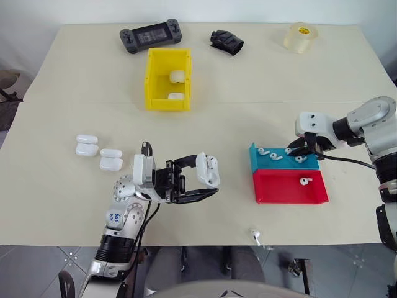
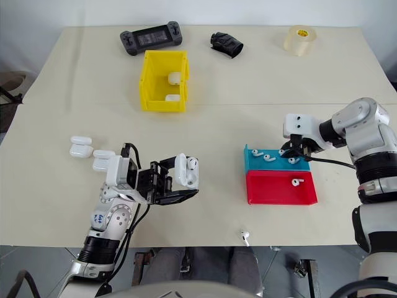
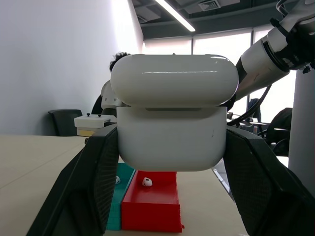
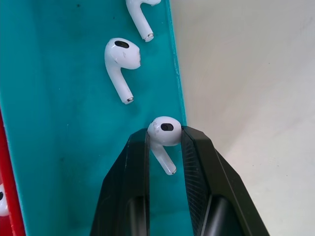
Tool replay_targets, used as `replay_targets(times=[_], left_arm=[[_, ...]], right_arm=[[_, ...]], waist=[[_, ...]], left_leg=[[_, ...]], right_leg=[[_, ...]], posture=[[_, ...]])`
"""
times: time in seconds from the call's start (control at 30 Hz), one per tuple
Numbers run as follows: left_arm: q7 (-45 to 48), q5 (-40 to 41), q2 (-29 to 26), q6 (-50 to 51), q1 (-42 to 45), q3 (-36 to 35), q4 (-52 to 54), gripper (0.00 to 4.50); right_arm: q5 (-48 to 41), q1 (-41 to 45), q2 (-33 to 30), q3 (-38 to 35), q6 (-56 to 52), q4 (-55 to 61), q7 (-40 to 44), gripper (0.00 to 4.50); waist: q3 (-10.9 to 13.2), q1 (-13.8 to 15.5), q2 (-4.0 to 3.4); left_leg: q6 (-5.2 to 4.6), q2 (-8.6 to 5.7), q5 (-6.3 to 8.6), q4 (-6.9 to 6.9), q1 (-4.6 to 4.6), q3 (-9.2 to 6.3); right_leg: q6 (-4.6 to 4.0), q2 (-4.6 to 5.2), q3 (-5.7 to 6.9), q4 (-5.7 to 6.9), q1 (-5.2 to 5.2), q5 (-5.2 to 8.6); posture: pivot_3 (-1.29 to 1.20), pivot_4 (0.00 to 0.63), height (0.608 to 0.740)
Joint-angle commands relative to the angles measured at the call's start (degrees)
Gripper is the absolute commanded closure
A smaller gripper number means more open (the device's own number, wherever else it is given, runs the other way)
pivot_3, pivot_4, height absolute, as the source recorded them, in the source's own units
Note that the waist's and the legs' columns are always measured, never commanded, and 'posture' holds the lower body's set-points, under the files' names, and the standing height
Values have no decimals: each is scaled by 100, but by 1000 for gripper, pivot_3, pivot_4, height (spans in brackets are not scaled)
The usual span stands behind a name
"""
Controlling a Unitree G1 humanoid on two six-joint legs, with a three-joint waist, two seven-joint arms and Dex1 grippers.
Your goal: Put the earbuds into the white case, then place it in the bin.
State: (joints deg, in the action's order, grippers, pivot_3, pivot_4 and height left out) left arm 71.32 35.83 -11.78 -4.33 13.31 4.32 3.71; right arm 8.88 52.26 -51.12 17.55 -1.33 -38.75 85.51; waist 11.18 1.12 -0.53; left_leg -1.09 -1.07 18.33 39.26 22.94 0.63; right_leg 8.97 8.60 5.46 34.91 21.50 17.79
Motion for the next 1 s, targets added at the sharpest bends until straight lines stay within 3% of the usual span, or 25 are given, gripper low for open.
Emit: replay_targets(times=[0.03,0.27,0.5,0.57,0.67,0.8,1.0], left_arm=[[-6,62,-1,-76,31,-36,187,1572],[32,80,-25,-75,79,-64,147,1572],[118,89,-8,-49,269,-119,-60,1572],[96,-27,30,-131,447,-130,-264,1572],[-8,-44,135,-166,721,-192,-518,1572],[63,-67,166,-171,982,-194,-772,1572],[75,-115,188,-164,1169,-188,-953,1572]], right_arm=[[-65,14,-3,-163,17,21,-65,3963],[-1009,52,-231,-1008,-644,798,96,3963],[-2868,-943,-207,-2222,-2767,3212,-160,3963],[-3781,-1428,117,-2732,-3791,4231,-710,3963],[-5701,-2026,1200,-3712,-5140,5465,-2147,3963],[-6648,-3033,2107,-3764,-5404,6823,-3397,3963],[-7275,-3522,2919,-3610,-5053,7402,-4638,3963]], waist=[[0,0,0],[0,5,-1],[0,31,2],[0,35,2],[-4,27,9],[-4,42,8],[-5,25,9]], left_leg=[[0,0,0,0,0,0],[0,0,0,0,1,-1],[0,6,0,1,5,-13],[0,3,0,1,4,-16],[1,13,-1,5,5,-38],[2,0,-1,4,6,-72],[2,-8,-2,4,4,-70]], right_leg=[[0,0,0,0,0,0],[0,0,1,-1,0,0],[-1,1,13,0,-3,0],[-1,2,14,2,-3,-1],[-4,-1,22,11,-4,-2],[-5,3,24,18,0,-3],[-5,3,18,20,-1,-3]], posture=[[0,150,740],[0,150,740],[0,150,740],[0,150,740],[0,150,740],[0,150,740],[0,150,740]])
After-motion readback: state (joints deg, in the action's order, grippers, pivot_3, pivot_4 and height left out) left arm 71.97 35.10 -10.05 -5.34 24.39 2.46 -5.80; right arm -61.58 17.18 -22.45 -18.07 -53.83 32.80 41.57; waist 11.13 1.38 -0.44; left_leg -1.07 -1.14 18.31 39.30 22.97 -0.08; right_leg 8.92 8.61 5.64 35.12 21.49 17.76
